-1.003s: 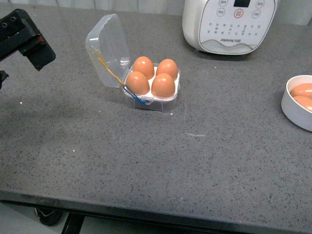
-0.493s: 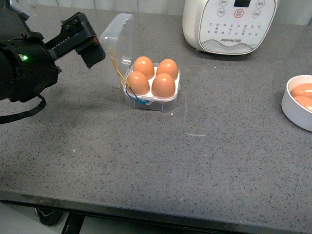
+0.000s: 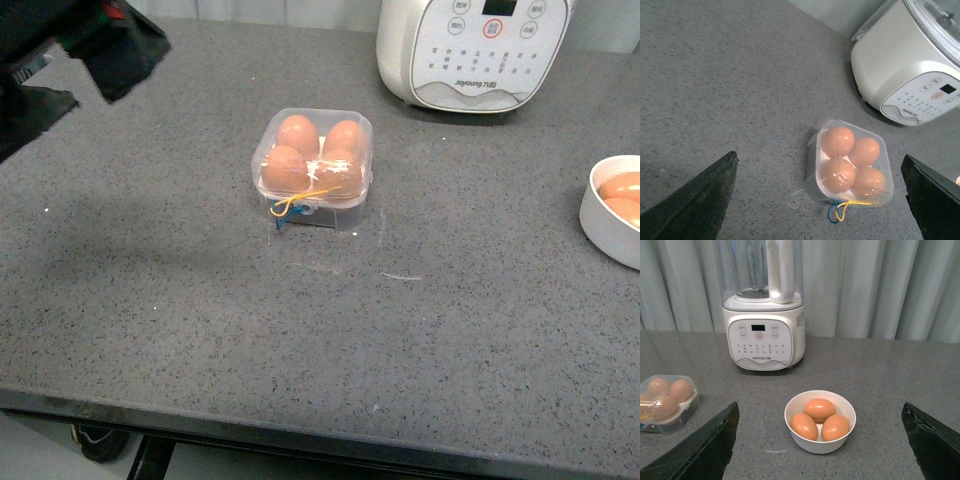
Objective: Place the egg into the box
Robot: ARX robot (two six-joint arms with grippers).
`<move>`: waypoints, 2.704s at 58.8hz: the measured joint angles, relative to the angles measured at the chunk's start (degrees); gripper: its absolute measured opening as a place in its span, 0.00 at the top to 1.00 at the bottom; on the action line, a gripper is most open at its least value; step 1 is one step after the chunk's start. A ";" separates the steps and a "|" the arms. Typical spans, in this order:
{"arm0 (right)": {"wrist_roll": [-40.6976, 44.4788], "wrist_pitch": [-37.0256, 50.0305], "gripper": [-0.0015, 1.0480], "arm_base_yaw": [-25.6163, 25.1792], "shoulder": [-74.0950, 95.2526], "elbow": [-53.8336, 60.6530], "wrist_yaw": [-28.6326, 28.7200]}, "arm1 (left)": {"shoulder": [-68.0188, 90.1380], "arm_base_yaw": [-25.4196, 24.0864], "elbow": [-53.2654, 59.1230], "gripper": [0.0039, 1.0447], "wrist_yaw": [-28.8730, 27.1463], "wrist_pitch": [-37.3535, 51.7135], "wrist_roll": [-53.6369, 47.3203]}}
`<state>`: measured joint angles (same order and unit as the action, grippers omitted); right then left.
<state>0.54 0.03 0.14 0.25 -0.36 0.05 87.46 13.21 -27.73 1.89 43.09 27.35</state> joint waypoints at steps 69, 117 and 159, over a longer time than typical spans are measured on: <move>0.00 0.00 0.09 0.00 0.00 0.00 -0.02 | -56.43 -13.16 27.21 0.96 -1.90 -12.50 -26.75; 0.00 0.00 0.09 0.00 0.00 0.00 -0.02 | -75.43 -13.16 27.23 0.96 -1.90 -30.84 -26.91; 0.00 0.00 0.09 0.00 0.00 0.00 0.00 | -87.19 -13.14 27.19 0.96 -1.88 -42.97 -26.95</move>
<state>0.54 0.03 0.14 0.25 -0.36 0.05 0.27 0.08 -0.54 0.01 0.12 0.40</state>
